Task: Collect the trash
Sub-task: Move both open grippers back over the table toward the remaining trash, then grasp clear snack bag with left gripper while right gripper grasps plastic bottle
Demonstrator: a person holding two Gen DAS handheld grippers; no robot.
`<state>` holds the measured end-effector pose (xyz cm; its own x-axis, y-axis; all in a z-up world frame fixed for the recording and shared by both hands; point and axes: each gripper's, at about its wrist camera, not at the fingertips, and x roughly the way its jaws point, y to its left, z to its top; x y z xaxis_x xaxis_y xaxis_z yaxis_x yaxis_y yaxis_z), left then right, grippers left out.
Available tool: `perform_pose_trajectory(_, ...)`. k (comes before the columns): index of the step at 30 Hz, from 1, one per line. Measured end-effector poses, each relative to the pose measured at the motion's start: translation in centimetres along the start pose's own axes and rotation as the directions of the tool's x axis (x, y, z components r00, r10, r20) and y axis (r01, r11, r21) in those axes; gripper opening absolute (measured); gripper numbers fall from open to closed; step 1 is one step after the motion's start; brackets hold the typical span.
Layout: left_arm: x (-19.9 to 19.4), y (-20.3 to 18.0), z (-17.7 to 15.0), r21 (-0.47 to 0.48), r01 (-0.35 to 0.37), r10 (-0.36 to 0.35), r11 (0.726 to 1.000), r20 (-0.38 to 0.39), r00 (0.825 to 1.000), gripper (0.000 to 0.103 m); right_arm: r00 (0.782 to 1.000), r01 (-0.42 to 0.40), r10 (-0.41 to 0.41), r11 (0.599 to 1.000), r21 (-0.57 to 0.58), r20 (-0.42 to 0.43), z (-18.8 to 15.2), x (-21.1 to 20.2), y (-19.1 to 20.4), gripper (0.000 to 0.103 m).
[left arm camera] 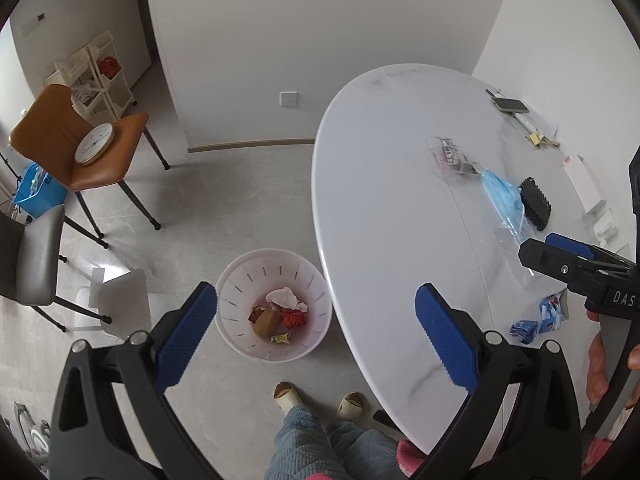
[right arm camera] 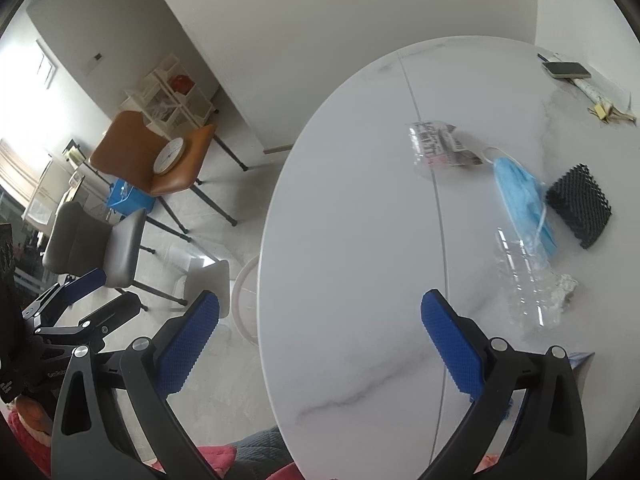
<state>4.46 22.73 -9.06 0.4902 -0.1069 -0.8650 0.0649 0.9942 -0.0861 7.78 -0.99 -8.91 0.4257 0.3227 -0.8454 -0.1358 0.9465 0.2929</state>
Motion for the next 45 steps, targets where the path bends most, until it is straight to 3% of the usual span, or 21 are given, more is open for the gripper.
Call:
perform_pose_trajectory(5, 0.0, -2.3, -0.4, 0.037, 0.018, -0.018, 0.999, 0.005, 1.0, 0.095, 0.999, 0.021, -0.021, 1.0, -0.001, 0.028, -1.0, -1.4, -1.8, 0.1)
perform_pose_trajectory(9, 0.0, -5.1, -1.3, 0.097, 0.066, -0.067, 0.993, 0.009, 0.998, 0.095, 0.997, 0.02, -0.015, 0.997, -0.069, 0.077, -2.2, -3.2, -3.6, 0.1)
perform_pose_trajectory(13, 0.9, -8.7, -2.5, 0.167, 0.117, -0.116, 0.979, -0.019, 0.993, 0.095, 0.995, 0.091, -0.086, 0.991, -0.102, 0.054, -3.2, -4.0, -5.6, 0.1)
perform_pose_trajectory(23, 4.9, -17.9, -5.9, 0.251, 0.275, -0.248, 0.928, -0.136, 0.959, 0.095, 0.995, 0.095, -0.095, 0.995, -0.043, 0.002, -6.1, -5.3, -12.5, 0.1)
perform_pose_trajectory(30, 6.3, -20.7, -5.9, 0.258, 0.247, -0.211, 0.934, -0.159, 0.964, 0.095, 0.996, 0.076, -0.078, 0.995, -0.057, -0.034, -5.4, -2.9, -15.5, 0.1)
perform_pose_trajectory(39, 6.9, -18.6, -3.1, 0.179, 0.157, -0.135, 0.971, -0.131, 0.982, 0.095, 0.986, 0.11, -0.114, 0.993, -0.04, -0.123, -1.8, 4.5, -17.8, 0.1)
perform_pose_trajectory(45, 8.7, -16.8, 0.2, 0.145, 0.118, -0.104, 0.982, -0.102, 0.989, 0.095, 0.97, 0.137, -0.14, 0.99, -0.026, -0.198, -1.2, 8.3, -18.2, 0.082)
